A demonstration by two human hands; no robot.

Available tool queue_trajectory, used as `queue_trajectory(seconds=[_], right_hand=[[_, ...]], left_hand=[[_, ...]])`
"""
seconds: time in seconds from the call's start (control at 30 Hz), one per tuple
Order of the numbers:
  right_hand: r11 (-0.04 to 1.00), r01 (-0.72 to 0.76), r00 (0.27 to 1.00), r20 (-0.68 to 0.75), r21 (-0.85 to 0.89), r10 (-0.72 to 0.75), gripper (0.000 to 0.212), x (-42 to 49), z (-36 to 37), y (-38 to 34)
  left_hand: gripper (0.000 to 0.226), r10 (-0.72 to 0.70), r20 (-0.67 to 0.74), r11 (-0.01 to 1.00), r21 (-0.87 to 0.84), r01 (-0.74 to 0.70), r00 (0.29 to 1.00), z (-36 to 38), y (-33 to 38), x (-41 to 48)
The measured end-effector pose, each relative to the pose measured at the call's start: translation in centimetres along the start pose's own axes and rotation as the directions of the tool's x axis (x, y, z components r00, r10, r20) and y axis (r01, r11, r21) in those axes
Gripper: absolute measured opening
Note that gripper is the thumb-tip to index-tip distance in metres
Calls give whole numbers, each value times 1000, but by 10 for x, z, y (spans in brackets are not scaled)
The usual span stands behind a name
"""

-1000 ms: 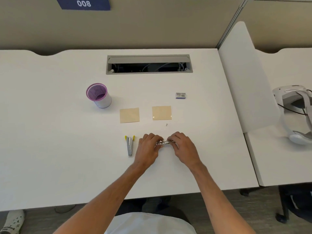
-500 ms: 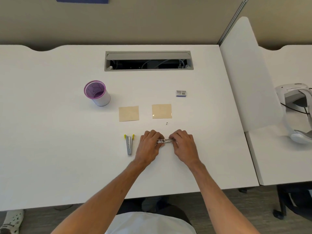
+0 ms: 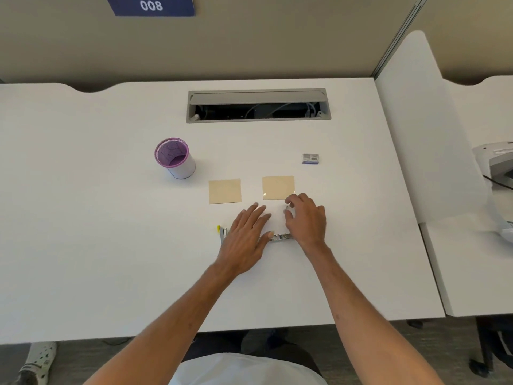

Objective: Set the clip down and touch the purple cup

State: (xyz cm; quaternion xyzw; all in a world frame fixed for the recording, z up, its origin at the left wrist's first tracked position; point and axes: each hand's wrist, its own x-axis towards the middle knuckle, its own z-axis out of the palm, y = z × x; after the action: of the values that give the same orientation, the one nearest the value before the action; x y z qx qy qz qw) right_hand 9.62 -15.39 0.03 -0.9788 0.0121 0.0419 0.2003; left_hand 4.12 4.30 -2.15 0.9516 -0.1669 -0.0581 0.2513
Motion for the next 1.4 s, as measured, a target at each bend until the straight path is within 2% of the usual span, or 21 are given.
queue_trajectory(seconds=[0.2,0.33,0.47,0.63,0.73,0.83,0.97,1.07,1.13,1.27,1.4], right_hand=[[993,-26,998,53,-117,33,10,14,3,-8],[993,-41,997,58,-115,48,15,19,6,-14],[995,-85,995,62,48,82,14,27,10,-31],[938,-109,993,81,329,87,17,42,15,-93],[887,-53,997,81,458,18,20,56,15,-147],[862,65,996,18,503,-86,21,76,15,-204],[859,235,969,-45,455,-241,19,104,20,-264],[870,391,918,-55,300,-394,16,121,28,-289],[868,467,881,-10,172,-472,18,130,36,-297],[860,511,855,98,17,-510,29,138,48,-300],[850,525,844,156,-40,-513,36,137,51,-300]], left_hand=[[42,-210,-107,977,-42,207,972,-27,-40,-16],[47,-360,-129,932,-77,353,924,-41,-72,-29],[51,-471,-125,882,-105,460,873,-46,-93,-40],[48,-450,-158,893,-76,444,879,-44,-104,-43],[46,-440,-168,897,-37,440,882,-42,-108,-41],[43,-438,-180,897,-23,441,881,-42,-112,-40],[39,-415,-202,906,-3,423,887,-47,-119,-32],[38,-393,-207,914,15,405,896,-52,-128,-26],[37,-389,-209,915,24,402,897,-55,-135,-23],[36,-392,-221,915,13,404,893,-59,-142,-23],[37,-407,-222,910,-10,415,886,-59,-145,-26]])
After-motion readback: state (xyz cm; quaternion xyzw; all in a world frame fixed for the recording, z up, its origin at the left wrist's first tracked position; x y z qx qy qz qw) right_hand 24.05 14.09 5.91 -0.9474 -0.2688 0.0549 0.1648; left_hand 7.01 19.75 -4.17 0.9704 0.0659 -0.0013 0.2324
